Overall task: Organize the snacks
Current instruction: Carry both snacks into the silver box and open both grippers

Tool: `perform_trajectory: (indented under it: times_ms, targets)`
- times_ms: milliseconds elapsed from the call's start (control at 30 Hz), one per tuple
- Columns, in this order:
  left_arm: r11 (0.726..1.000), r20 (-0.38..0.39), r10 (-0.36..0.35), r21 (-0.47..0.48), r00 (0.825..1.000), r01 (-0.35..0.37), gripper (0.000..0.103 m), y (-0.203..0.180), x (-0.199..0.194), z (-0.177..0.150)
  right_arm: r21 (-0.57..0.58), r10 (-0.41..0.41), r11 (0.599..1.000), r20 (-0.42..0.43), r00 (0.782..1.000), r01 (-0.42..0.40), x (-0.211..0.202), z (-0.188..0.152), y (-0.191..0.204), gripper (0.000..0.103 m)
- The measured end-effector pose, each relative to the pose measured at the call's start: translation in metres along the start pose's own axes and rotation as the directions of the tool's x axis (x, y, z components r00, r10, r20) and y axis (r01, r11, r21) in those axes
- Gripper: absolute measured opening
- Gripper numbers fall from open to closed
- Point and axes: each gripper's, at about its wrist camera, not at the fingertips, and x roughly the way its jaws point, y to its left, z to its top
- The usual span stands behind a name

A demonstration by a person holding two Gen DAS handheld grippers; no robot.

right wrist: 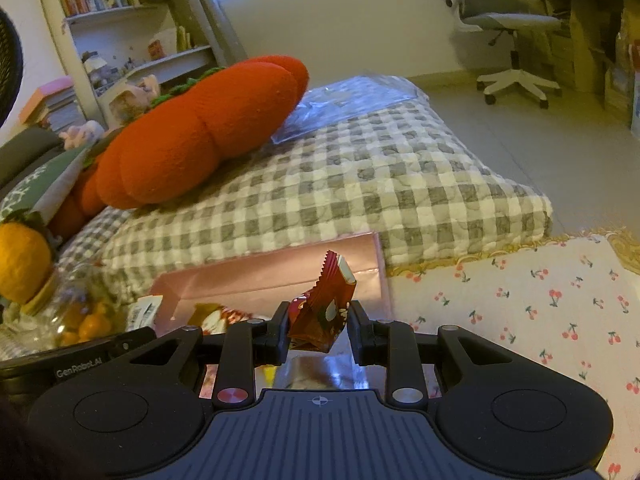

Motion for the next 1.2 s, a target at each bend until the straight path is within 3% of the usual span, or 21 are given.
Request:
perform_trajectory:
  times_ms: [300, 367, 400, 433, 767, 1200]
  targets:
    - [1.000, 0.005, 0.017, 0.004, 1.000, -0.017, 0.041, -0.001, 0.011, 0.003, -0.003, -0.021, 1.000, 0.002, 1.000, 0.021, 0.014, -0.002, -0.002, 0.032]
    - [1.000, 0.001, 0.018, -0.019, 1.000, -0.018, 0.053, 0.000, 0.013, 0.004, 0.004, -0.013, 1.000, 0.012, 1.000, 0.013, 0.014, -0.001, -0.002, 0.046]
    - [0.999, 0.003, 0.025, -0.023, 1.000, -0.025, 0.056, 0.000, 0.013, 0.004, 0.009, -0.012, 1.000, 0.021, 1.000, 0.012, 0.013, -0.001, -0.002, 0.057]
    - [1.000, 0.007, 0.023, -0.018, 1.000, -0.023, 0.056, -0.001, 0.012, 0.003, 0.008, -0.011, 1.000, 0.029, 1.000, 0.011, 0.012, -0.001, -0.002, 0.059]
    - [1.000, -0.004, 0.006, 0.012, 1.000, -0.006, 0.070, -0.007, 0.002, 0.001, -0.002, -0.026, 1.000, 0.009, 1.000, 0.026, 0.001, 0.002, -0.001, 0.059]
    - [1.000, -0.037, 0.002, 0.018, 0.999, -0.001, 0.080, -0.008, -0.028, -0.007, -0.029, -0.023, 0.999, 0.008, 1.000, 0.023, -0.041, -0.003, 0.010, 0.072]
